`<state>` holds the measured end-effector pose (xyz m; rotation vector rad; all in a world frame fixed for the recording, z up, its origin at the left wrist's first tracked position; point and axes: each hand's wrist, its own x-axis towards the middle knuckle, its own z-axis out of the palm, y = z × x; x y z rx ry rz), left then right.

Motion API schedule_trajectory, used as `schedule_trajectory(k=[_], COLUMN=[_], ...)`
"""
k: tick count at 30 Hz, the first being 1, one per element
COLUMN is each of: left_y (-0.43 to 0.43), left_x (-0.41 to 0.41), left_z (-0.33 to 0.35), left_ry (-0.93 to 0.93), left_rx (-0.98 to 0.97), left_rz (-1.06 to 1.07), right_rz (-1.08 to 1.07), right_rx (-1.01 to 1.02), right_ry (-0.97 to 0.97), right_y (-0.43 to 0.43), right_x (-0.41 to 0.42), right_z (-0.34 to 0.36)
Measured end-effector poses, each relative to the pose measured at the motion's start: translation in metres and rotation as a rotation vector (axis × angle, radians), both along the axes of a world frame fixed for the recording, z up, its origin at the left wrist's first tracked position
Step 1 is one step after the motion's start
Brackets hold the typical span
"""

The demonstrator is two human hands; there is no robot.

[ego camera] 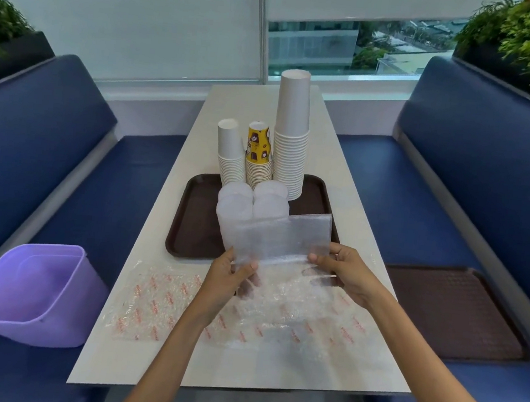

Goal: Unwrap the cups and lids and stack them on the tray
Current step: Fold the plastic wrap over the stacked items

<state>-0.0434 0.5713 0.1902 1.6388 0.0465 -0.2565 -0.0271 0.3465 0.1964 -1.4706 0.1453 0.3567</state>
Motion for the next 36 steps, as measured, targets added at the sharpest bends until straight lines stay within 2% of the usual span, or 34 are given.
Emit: schedule_trajectory(k=[6,11,16,22,29,34,36], left_y=[0.006,0.011,0.029,0.071,0.137,0.182,0.194], left_x=[-0.007,-0.007,-0.005,0.001,0.013,0.021,0.023], left_z=[0.001,0.004,-0.001,-0.005,-0.007,-0.014,-0.019], left_ry=[0.000,-0.086,-0.103,-0.091,0.171,0.136,0.121], left_rx=[-0.057,-0.055,-0.045,-0.011,-0.185,0.065,0.114], left_rz=[0.046,0.105,0.133,0.102,0.158,-0.086,-0.084], right_rz=[0.012,0.105,0.062,0.129,0.181,0.225,0.186], right_rx=[0.113,0.075,0.207,0.043,0.013,-0.094,-0.147], right_ry=[0.011,0.204,0.343,0.210,0.061,-0.049,-0.096], right_y=[-0.001,0.012,0.029,0.064,0.116,0.165,0.183], right_x=[0.001,-0.006,-0.002,0.002,0.017,0.033,0.040], right_z=[0.000,0.007,0.012,0.012,0.017,0.018,0.016])
